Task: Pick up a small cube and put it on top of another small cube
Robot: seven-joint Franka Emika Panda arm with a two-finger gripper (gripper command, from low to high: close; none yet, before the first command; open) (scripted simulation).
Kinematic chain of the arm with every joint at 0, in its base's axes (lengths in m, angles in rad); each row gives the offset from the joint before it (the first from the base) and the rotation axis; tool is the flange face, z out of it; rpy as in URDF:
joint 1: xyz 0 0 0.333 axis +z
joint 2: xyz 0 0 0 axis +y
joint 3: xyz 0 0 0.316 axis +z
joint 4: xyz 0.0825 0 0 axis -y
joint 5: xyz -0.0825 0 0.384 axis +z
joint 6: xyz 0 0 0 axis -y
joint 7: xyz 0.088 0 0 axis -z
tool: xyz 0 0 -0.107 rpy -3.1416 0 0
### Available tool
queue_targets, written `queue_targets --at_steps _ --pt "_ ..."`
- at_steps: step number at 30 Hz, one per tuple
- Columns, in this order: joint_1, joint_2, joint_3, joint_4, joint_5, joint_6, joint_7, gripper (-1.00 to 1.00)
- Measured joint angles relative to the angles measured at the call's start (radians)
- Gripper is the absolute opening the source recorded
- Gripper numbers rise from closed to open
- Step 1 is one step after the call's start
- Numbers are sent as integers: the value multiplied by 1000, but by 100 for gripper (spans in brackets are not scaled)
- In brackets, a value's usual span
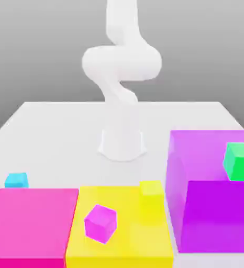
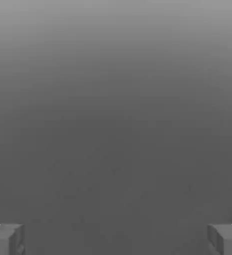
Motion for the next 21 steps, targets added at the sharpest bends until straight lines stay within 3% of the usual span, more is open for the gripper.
queue_targets --at_steps 21 --pt "-447 385 37 -195 48 228 892 0"
